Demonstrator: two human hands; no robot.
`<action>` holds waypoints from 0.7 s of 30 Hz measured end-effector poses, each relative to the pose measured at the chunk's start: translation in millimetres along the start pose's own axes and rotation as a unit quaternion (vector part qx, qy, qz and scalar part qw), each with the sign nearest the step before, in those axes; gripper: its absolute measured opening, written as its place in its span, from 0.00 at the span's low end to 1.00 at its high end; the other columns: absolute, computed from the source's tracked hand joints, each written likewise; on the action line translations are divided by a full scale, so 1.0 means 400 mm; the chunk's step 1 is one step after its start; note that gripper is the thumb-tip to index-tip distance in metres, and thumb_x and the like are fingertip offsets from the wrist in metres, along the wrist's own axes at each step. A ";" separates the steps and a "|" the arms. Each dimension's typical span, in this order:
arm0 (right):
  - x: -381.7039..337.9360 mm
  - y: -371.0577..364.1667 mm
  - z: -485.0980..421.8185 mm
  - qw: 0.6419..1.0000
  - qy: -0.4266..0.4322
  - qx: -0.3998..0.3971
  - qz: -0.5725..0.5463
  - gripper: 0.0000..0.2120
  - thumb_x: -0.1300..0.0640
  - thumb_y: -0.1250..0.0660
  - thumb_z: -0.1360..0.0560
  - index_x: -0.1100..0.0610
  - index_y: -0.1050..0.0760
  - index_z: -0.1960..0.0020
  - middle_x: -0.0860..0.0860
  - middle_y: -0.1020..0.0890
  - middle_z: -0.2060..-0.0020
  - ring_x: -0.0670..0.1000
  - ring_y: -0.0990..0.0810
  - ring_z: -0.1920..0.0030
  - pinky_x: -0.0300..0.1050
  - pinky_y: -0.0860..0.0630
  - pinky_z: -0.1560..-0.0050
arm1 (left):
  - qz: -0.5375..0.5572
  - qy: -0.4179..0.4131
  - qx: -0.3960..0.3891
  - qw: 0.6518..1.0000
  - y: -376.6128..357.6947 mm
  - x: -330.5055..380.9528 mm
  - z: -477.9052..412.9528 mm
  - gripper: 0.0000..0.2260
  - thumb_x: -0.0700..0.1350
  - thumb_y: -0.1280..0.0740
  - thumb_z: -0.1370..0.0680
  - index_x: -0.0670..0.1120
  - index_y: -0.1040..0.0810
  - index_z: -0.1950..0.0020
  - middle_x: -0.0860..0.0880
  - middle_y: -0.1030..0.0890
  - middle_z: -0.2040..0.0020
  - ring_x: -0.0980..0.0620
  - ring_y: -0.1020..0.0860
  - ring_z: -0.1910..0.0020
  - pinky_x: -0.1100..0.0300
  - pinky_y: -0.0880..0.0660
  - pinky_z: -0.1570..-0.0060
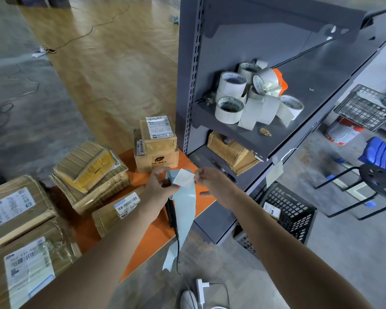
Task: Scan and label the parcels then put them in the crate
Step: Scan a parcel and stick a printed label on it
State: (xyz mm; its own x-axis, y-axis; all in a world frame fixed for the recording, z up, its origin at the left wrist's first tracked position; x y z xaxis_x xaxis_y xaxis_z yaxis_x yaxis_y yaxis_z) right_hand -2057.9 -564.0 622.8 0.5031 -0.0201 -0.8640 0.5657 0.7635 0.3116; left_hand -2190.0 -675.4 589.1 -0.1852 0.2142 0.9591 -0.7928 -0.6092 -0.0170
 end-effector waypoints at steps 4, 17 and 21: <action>0.017 -0.027 -0.013 0.997 -0.015 -0.030 -0.062 0.06 0.56 0.37 0.18 0.53 0.26 0.54 0.53 0.18 0.46 0.53 0.21 0.43 0.47 0.20 0.45 | 0.030 -0.008 -0.026 0.999 -0.017 0.007 0.007 0.23 0.32 0.26 0.29 0.47 0.27 0.38 0.41 0.19 0.48 0.52 0.21 0.59 0.63 0.25 0.67; 0.063 0.047 -0.031 0.991 -0.081 0.103 0.002 0.03 0.54 0.35 0.20 0.51 0.23 0.49 0.54 0.20 0.44 0.58 0.23 0.45 0.53 0.20 0.45 | -0.153 -0.005 -0.028 0.988 -0.012 0.038 0.001 0.05 0.47 0.33 0.21 0.49 0.22 0.47 0.50 0.20 0.48 0.53 0.21 0.48 0.64 0.24 0.60; 0.072 0.050 -0.030 0.992 -0.082 0.095 0.011 0.04 0.54 0.34 0.20 0.48 0.23 0.54 0.54 0.21 0.44 0.57 0.22 0.45 0.53 0.20 0.44 | -0.177 -0.027 -0.010 0.984 -0.029 0.051 0.004 0.02 0.46 0.34 0.21 0.49 0.22 0.51 0.49 0.20 0.53 0.55 0.23 0.57 0.64 0.25 0.60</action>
State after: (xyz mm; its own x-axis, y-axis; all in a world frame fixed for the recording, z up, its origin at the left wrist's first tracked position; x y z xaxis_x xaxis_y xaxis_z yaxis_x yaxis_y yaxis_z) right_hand -2040.0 -541.6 599.5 0.6080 -0.1218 -0.7846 0.6586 0.6292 0.4127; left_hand -2183.6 -665.2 609.4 0.1350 0.3692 0.9195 -0.8130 -0.4892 0.3158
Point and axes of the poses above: each hand's wrist, its own z-axis away from the middle knuckle, its own y-axis out of the back of the hand, x = y × z, the point moved 6 cm from there along -z, towards the middle knuckle
